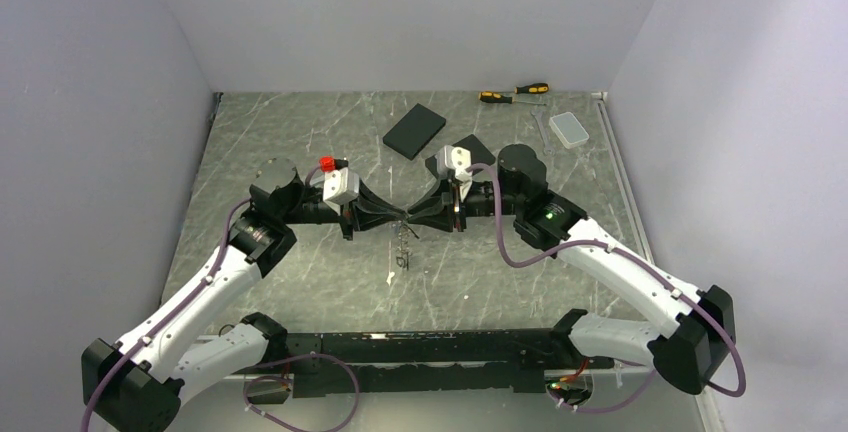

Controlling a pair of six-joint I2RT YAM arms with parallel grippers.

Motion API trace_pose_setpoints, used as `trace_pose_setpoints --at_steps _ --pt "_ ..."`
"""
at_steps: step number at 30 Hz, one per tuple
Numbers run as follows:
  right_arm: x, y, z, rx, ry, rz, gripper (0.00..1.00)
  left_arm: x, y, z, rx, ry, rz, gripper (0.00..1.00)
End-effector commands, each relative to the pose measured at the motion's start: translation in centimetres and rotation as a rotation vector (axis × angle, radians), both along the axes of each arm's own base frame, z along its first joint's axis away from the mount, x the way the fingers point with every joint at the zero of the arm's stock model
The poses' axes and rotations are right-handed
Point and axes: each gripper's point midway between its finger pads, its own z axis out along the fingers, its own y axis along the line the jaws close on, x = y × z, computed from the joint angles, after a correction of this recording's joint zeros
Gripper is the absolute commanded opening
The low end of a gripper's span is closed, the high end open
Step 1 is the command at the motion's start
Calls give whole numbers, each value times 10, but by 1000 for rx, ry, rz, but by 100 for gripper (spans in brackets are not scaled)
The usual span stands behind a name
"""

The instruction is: Put the keys on the keyring

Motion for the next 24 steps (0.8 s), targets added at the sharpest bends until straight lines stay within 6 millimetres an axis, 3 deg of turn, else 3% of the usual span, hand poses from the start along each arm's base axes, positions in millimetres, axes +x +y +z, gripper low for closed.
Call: trace_pose_setpoints --at_steps 1,11,18,21,23,24 --pt "-4 5 32 78 -65 41 24 -4 1 21 -42 -80 -18 0" --pt "-5 9 34 88 -59 57 17 -2 0 20 -42 -77 -11 0" --pt "-11 9 34 99 -70 79 2 0 1 20 -37 -78 3 0" --pt "-14 8 35 96 -75 87 0 1 1 18 -30 -77 11 0" --pt "-14 6 34 82 -67 82 0 3 2 15 -15 -75 22 9" --pt "-14 5 34 71 -60 80 0 4 3 14 -5 -75 27 20"
